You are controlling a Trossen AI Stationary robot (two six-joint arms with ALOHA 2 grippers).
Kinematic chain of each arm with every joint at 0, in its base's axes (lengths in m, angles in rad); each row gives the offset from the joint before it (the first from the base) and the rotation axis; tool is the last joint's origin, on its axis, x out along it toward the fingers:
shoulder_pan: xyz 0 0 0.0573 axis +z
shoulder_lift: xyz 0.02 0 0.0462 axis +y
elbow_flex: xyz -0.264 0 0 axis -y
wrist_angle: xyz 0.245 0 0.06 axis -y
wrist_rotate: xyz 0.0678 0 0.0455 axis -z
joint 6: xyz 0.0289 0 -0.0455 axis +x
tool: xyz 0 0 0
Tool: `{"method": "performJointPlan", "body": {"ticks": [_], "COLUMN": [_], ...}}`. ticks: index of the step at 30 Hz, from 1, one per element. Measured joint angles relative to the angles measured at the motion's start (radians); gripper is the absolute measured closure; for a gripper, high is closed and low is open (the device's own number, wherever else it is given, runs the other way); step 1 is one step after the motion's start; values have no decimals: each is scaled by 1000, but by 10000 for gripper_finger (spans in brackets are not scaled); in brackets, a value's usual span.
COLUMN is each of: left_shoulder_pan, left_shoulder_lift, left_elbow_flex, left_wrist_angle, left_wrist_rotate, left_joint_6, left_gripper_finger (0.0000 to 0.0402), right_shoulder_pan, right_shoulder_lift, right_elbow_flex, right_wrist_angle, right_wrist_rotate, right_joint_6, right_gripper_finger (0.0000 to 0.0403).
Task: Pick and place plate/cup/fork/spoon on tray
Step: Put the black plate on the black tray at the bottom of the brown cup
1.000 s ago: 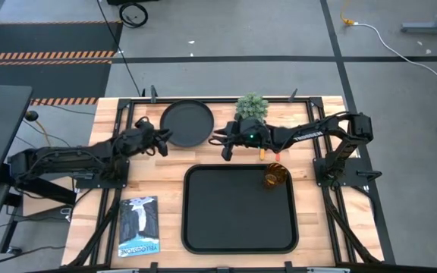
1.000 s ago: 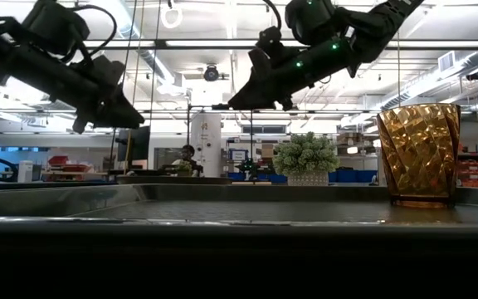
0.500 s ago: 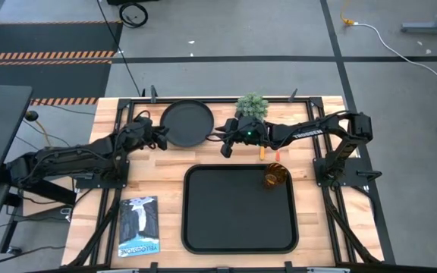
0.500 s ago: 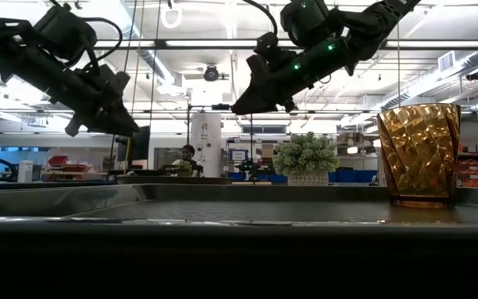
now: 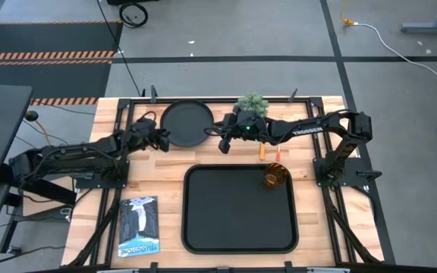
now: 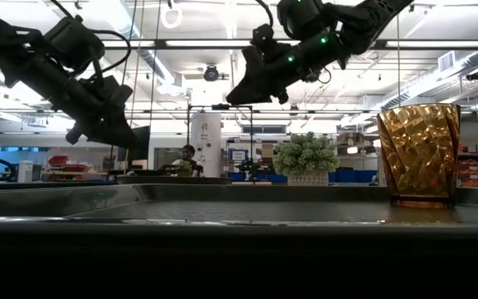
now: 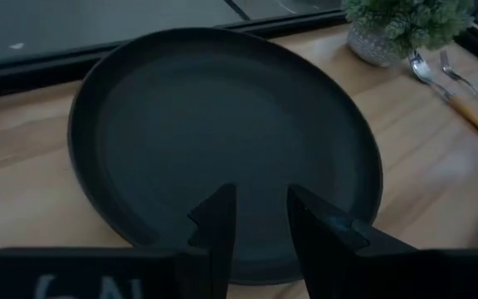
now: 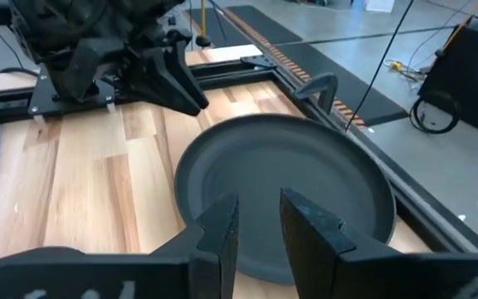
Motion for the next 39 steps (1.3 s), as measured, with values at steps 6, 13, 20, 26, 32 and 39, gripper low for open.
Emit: {"method": "performJointPlan", "body": {"ticks": [6,13,20,26,32,39], "left_shoulder_pan": [73,189,291,309,309,309], "left_shoulder_lift": [3,48,160,278,401,489], "left_elbow_flex": [0,-1,61,174,244,297], "left_wrist_angle": [-6,-5,-16,-155,-216,-289], "left_wrist_rotate": [63,131,180,139,119,118], "left_joint_6": [-16,-42,-32,15,64,79], "left_gripper_finger": [282,280,235,208,217,231], "right_shoulder_pan": [-7,-21,-22,-21,-21,-12], "right_shoulder_lift": [0,0,0,0,0,0], "right_elbow_flex": [9,8,8,8,8,8], "right_wrist_angle": [-11,-29,-28,-26,-26,-26], "right_wrist_rotate": [0,0,-4,-34,-34,-34], "right_joint_6": [-22,-73,-109,-119,-116,-111], "right_gripper_finger": [306,306,306,306,306,306]}}
